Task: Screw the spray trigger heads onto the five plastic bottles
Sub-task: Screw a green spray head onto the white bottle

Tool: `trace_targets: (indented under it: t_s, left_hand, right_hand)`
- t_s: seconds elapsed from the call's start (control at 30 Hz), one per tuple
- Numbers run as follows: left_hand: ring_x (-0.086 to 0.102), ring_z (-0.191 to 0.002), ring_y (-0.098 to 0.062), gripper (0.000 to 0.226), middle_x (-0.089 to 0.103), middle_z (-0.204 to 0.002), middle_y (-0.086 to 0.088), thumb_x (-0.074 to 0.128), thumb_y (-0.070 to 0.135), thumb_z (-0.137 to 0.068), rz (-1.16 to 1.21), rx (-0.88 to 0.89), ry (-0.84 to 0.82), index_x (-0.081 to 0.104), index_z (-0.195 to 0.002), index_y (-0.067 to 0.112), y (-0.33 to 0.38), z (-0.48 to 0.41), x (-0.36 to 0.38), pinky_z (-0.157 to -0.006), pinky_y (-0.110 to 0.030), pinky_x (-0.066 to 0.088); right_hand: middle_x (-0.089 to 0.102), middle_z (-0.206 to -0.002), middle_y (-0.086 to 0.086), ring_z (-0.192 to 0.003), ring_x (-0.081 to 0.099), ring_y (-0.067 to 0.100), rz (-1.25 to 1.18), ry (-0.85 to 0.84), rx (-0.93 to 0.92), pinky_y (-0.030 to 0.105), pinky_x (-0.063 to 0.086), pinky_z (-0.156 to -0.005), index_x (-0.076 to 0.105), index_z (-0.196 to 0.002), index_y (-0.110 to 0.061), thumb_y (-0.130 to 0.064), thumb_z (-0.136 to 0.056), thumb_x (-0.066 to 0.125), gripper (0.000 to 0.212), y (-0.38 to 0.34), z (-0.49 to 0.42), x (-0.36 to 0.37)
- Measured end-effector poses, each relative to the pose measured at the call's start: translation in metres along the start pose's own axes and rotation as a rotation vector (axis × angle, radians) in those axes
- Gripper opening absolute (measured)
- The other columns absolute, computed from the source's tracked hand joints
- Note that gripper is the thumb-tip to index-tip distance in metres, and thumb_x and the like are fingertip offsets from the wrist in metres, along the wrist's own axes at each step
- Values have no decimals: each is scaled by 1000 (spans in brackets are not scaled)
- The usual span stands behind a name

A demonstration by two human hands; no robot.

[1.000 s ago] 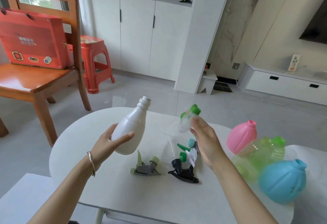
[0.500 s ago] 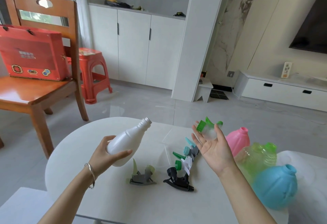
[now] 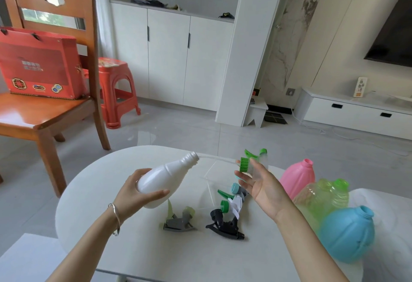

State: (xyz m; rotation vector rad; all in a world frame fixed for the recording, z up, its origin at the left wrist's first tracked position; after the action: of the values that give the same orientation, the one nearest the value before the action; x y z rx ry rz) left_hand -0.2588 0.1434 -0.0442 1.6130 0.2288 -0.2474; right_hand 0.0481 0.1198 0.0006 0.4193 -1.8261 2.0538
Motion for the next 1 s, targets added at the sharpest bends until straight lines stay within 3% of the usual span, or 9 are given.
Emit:
trace_targets:
  t_s: [0.07, 0.2, 0.3, 0.37, 0.5, 0.6, 0.8, 0.87, 1.0]
  left_hand:
    - [61, -92, -13, 80, 59, -107, 3, 77, 58, -37, -4, 34, -63, 55, -110, 34, 5, 1, 8, -58, -16, 51]
    - [64, -93, -9, 71, 63, -108, 6, 81, 54, -41, 135, 24, -162, 59, -107, 39, 10, 5, 27, -60, -16, 53]
    - [65, -96, -12, 72, 66, -108, 5, 81, 58, -41, 248, -17, -199, 60, -108, 39, 11, 5, 38, -65, -21, 54]
    - [66, -101, -17, 80, 69, -111, 3, 80, 68, -41, 336, -56, -221, 62, -112, 35, 11, 6, 44, -76, -30, 57]
    - [70, -95, -11, 81, 74, -104, 8, 68, 82, -43, 402, -112, -268, 67, -108, 34, 14, 8, 59, -73, -25, 57]
    - [72, -85, -12, 56, 75, -90, 10, 58, 80, -54, 432, -169, -288, 71, -94, 43, 12, 9, 65, -67, -30, 58]
    - [72, -73, -24, 45, 75, -76, -1, 60, 74, -60, 448, -270, -344, 74, -84, 39, 2, 7, 74, -60, -35, 57]
    - [73, -78, -22, 46, 76, -82, 0, 62, 72, -59, 464, -241, -356, 74, -89, 38, 5, 6, 78, -64, -35, 58]
    - [68, -103, -17, 77, 67, -119, -2, 81, 63, -50, 561, -144, -383, 59, -119, 35, 21, 9, 83, -76, -28, 58]
  right_hand:
    - [70, -90, 4, -77, 70, 17, 132, 1, -40, 23, 54, -62, 66, -98, -12, -26, -66, 75, 36, 0, 2, 4]
    - [70, -99, 10, -89, 67, 17, 366, -28, -101, 25, 52, -68, 68, -96, -15, -34, -56, 83, 47, 4, 5, 14]
    - [72, -103, 10, -98, 67, 23, 387, -53, -127, 34, 53, -84, 71, -93, -18, -36, -56, 84, 42, 1, 5, 17]
    - [73, -108, 9, -106, 66, 26, 400, -76, -134, 40, 48, -94, 72, -99, -17, -34, -59, 84, 46, -3, 6, 16]
    - [72, -113, 2, -108, 65, 17, 445, -136, -176, 30, 53, -89, 72, -105, -20, -31, -64, 83, 44, -13, 11, 16]
    - [71, -116, 3, -111, 64, 17, 469, -194, -169, 24, 52, -88, 70, -110, -21, -22, -69, 80, 43, -16, 15, 16]
    - [69, -120, -1, -114, 63, 14, 523, -271, -157, 21, 51, -85, 68, -115, -26, -21, -69, 82, 48, -17, 20, 19]
    - [71, -117, 0, -111, 64, 17, 547, -234, -173, 27, 54, -87, 70, -111, -25, -26, -69, 82, 44, -18, 19, 15]
    - [74, -104, 11, -100, 68, 26, 460, -8, -188, 44, 52, -96, 72, -100, -15, -42, -55, 87, 54, -15, 12, -7]
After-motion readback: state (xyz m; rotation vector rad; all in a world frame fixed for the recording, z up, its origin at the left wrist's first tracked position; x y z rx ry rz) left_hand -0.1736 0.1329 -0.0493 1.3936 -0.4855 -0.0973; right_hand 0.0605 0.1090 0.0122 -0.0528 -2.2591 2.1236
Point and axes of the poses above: each hand's wrist, its own z-axis away from the middle knuckle, its own x-axis out of the palm, y = z × x, the point moved 8 cm from there along -z, towards the middle knuckle
